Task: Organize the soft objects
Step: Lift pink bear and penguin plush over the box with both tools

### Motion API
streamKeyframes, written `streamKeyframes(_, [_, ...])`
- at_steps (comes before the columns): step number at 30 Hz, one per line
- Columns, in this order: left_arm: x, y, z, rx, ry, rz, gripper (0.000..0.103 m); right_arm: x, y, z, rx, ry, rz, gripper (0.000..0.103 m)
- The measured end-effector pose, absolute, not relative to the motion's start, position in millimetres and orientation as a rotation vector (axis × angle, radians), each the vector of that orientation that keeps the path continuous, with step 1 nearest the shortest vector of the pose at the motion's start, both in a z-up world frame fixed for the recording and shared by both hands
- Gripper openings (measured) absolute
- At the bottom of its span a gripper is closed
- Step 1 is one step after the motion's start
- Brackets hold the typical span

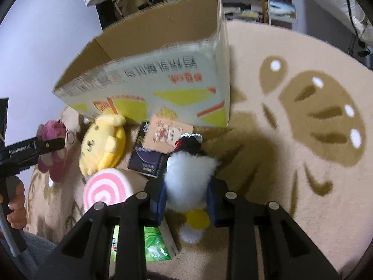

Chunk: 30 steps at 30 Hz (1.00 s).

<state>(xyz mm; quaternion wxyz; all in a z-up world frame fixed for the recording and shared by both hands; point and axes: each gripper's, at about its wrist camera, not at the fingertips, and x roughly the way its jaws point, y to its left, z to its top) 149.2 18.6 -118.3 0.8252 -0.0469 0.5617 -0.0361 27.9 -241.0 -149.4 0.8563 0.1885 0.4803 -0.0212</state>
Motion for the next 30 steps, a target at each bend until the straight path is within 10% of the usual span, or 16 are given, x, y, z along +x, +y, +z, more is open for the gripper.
streamKeyframes(30, [66,9,51,0.038,0.591,-0.137,0.073,-5,-231,6,0.202,0.564,-0.057,0.030])
